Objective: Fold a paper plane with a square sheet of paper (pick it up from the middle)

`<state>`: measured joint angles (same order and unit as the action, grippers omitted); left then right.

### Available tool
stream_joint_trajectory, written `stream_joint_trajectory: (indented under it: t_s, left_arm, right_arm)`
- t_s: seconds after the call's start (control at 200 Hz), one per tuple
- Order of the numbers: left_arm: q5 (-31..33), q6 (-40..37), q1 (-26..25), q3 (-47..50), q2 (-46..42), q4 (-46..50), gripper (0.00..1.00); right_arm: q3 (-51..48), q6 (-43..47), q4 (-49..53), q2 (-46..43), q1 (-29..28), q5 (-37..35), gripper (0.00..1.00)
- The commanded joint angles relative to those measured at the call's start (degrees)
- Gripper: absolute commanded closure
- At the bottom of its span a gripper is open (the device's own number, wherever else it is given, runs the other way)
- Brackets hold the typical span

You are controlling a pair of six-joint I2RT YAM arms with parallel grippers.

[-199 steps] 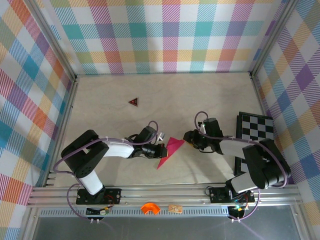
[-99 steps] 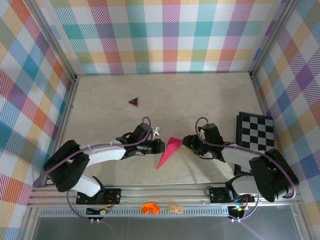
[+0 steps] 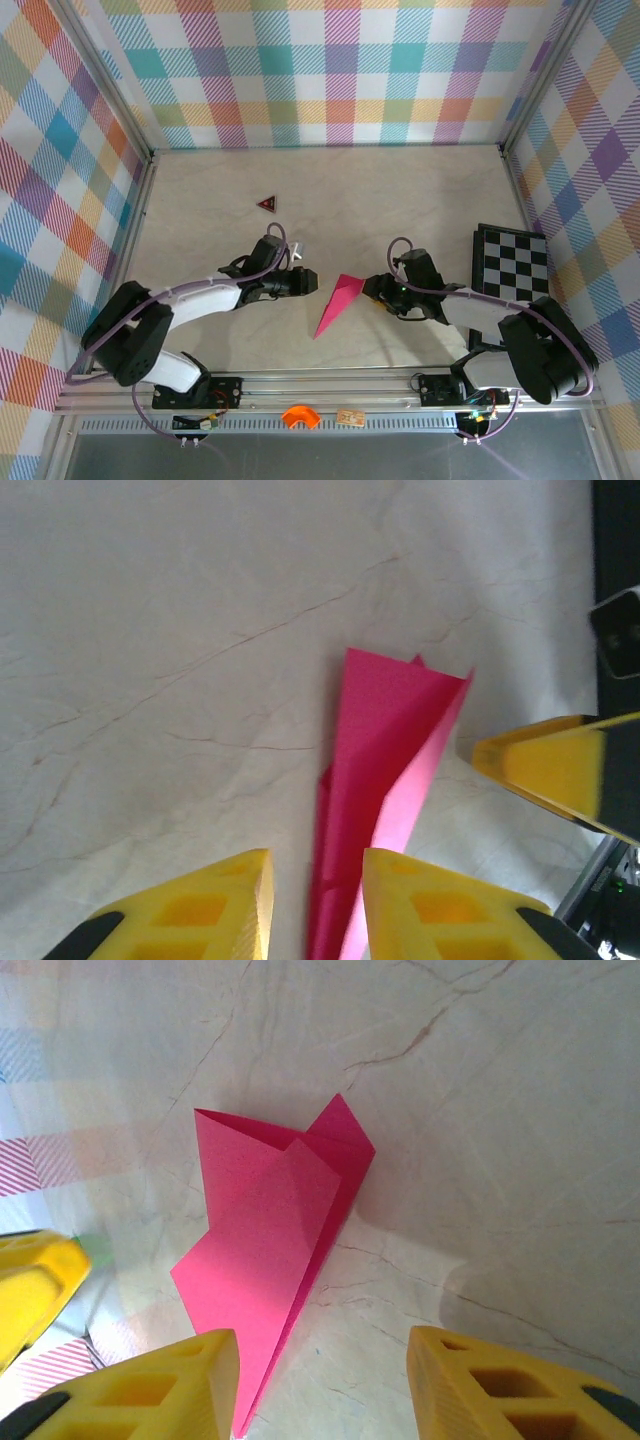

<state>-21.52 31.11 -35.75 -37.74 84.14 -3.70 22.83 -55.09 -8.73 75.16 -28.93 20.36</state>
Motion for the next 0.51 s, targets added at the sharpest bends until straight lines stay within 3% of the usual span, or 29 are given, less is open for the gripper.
stream_joint_trajectory:
  t_s: [0.0, 0.27, 0.5]
  left_arm:
    - [-7.58, -2.44, 1.27, -2.99, 4.08, 1.70, 0.69]
    - [-12.26, -3.08, 1.76, -7.19, 11.42, 0.51, 0.67]
    - [-17.09, -4.22, 1.95, -11.28, 16.71, 1.30, 0.67]
  right_arm:
    - [1.25, 0.17, 1.51, -0.37, -0.51, 0.34, 0.56]
    - [4.11, 1.64, 1.46, 3.60, -1.85, 2.91, 0.72]
    - [6.65, 1.72, 3.15, 7.01, -3.23, 1.81, 0.75]
